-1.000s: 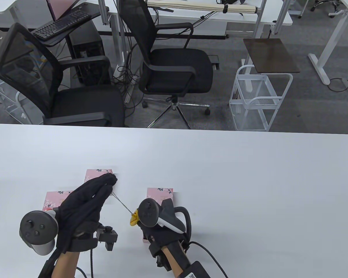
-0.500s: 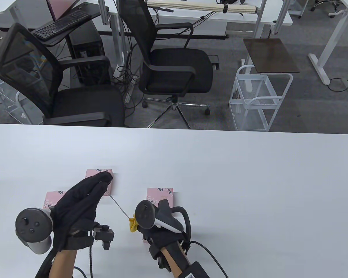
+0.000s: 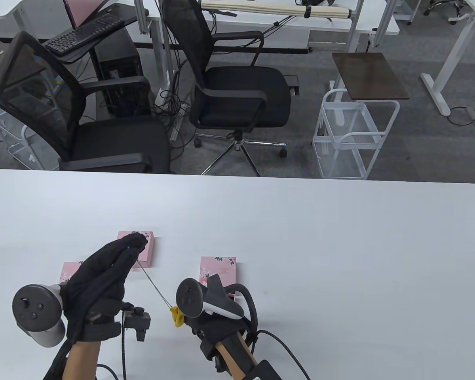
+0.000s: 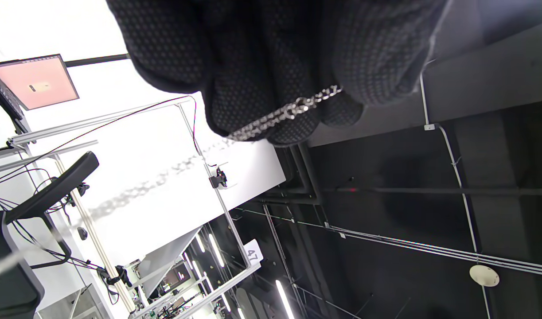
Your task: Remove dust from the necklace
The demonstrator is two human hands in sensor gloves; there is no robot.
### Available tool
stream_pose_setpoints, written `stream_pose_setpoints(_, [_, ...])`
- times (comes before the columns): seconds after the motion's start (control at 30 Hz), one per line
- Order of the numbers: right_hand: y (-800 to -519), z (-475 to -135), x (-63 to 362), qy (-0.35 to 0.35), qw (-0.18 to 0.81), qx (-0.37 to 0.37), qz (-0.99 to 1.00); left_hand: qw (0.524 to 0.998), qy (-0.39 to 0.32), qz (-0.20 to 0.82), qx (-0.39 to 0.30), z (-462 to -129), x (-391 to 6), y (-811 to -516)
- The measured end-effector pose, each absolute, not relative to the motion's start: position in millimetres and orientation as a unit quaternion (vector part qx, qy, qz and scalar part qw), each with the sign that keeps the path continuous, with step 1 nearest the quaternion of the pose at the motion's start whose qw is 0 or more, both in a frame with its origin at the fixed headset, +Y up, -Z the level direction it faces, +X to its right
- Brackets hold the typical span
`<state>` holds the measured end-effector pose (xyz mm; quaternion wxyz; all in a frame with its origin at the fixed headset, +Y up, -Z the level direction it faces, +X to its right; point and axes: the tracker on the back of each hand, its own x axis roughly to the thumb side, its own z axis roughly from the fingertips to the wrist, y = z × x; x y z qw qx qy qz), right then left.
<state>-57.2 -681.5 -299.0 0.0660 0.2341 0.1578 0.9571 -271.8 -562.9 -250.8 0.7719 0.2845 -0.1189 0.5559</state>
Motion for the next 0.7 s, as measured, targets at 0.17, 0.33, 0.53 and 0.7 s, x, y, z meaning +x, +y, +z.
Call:
stream_pose_setpoints(0.17, [-684,-297,-60,0.171,0.045,0.235,0.956,0.769,-0.122,0.558,0.287,-250,-272,-562])
stream_pose_setpoints(0.33, [-678,-298,-58,0.157,0.043,0.229,0.96,0.77,-0.125,0.558,0.283,-250,-272,-562])
stream_pose_setpoints(0.53, [-647,-299,-22,0.089,0.108,0.193,0.971,0.772,-0.131,0.559,0.273,-250,-272,-562])
stream_pose_setpoints(0.7, [-641,-301,32,0.042,0.129,0.133,0.982,0.774,-0.144,0.555,0.268,-248,-265,-561])
